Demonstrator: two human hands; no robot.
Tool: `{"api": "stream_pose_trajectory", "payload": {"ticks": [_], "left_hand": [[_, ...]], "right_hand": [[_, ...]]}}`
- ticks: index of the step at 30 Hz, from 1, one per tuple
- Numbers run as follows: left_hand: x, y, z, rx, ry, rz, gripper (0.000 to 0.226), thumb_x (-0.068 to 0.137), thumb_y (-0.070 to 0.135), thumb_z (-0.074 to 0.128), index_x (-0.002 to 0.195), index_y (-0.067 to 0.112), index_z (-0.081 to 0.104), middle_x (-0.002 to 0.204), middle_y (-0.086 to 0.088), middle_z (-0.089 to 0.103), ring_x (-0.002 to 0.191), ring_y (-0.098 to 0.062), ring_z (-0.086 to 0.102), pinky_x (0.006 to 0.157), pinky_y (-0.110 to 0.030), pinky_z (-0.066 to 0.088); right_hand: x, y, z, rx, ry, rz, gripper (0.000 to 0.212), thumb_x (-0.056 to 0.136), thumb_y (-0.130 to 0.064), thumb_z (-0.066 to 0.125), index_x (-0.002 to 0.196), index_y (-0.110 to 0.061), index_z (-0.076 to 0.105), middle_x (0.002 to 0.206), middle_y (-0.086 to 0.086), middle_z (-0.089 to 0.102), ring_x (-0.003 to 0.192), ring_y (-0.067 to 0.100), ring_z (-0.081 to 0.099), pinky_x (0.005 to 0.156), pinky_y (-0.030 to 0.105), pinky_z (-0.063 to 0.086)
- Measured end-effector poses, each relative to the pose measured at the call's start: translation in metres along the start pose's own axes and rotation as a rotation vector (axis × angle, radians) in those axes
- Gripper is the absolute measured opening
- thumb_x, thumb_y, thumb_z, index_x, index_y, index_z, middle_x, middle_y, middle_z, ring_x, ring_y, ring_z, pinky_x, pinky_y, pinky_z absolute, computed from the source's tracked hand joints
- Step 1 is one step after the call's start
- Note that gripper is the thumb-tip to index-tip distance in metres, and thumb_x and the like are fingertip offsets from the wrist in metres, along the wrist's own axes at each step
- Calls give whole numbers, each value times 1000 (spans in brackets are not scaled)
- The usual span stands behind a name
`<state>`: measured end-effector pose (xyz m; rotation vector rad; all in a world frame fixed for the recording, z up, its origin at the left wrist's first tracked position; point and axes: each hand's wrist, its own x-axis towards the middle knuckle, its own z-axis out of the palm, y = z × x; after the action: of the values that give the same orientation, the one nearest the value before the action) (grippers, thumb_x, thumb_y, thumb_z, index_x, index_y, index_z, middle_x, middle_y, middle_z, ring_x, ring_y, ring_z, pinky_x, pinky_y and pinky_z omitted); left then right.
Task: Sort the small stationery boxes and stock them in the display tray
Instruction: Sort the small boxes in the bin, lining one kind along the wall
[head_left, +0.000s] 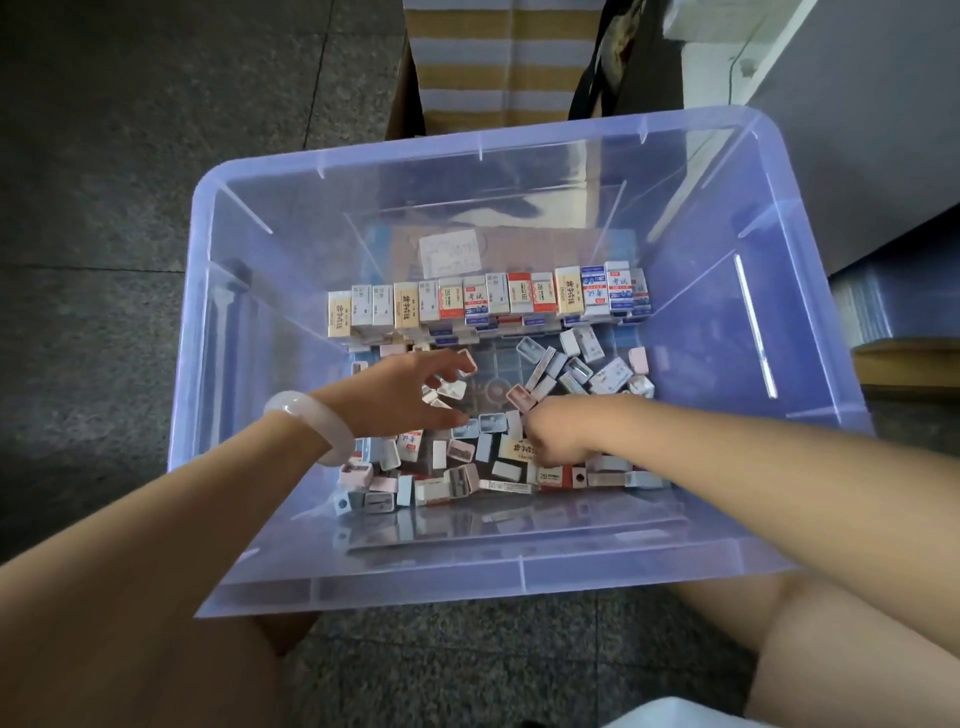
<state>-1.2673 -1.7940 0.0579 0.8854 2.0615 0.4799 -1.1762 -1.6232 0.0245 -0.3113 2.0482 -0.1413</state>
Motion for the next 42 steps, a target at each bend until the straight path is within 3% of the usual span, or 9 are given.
{"api": "stream_pose_trajectory", "payload": {"ticks": [4,11,15,21,26,30,34,37,42], "left_hand": [[0,-2,3,-3,-15,-7,54,85,24,68,135,19,47,119,4,55,108,-8,51,93,-20,41],[-1,-11,8,66,-64,-100,47,87,26,67,129,14,52,119,-4,58,106,-21,57,91,-26,45],[0,-11,16,236,-276,-153,46,88,34,64,128,15,53,125,0,56,100,-13,51,88,-22,40],[5,-7,55,470,-495,-120,48,90,20,59,135,12,47,129,-9,53,115,-25,52,94,-33,44],[7,-10,58,495,-478,-160,39,89,22,60,124,6,52,119,-11,58,104,-26,56,87,-34,47],[6,-11,60,414,-474,-208,38,94,31,55,117,0,53,112,-12,59,86,-19,47,66,-24,37],[2,-10,60,372,-471,-189,38,95,32,53,123,7,50,121,-9,57,94,-21,50,78,-24,37],[2,-12,55,300,-512,-153,41,93,41,54,124,14,53,117,-2,56,98,-18,51,85,-25,37],[-1,-15,50,109,-480,-217,26,87,39,64,97,19,52,97,-1,61,67,-16,60,66,-27,50]], "right_hand": [[14,-17,15,45,51,30,43,94,-20,51,134,-5,43,119,13,60,92,26,58,65,26,45],[13,-9,15,58,-2,25,46,86,-28,61,127,-9,50,120,9,58,104,26,57,82,30,46],[7,-3,20,42,43,-6,39,88,-25,56,123,-12,47,114,9,60,99,27,57,76,32,46],[4,-6,22,-37,121,-20,41,91,-29,54,127,-12,45,120,10,58,108,30,56,73,32,41],[-2,4,17,299,24,-80,37,92,-25,53,124,-9,45,81,-9,46,83,17,46,56,21,32],[-3,1,19,300,20,-57,42,95,-29,49,129,-6,40,114,9,56,86,17,44,68,24,33],[0,2,19,378,31,-45,31,95,-28,49,119,-8,45,109,9,59,83,18,52,69,28,46],[-4,15,9,641,65,-23,16,96,-18,49,109,-13,42,90,-1,56,71,8,57,48,15,48],[-3,30,-1,950,115,48,26,96,-15,49,120,-6,43,100,8,57,82,17,63,73,31,56]]}}
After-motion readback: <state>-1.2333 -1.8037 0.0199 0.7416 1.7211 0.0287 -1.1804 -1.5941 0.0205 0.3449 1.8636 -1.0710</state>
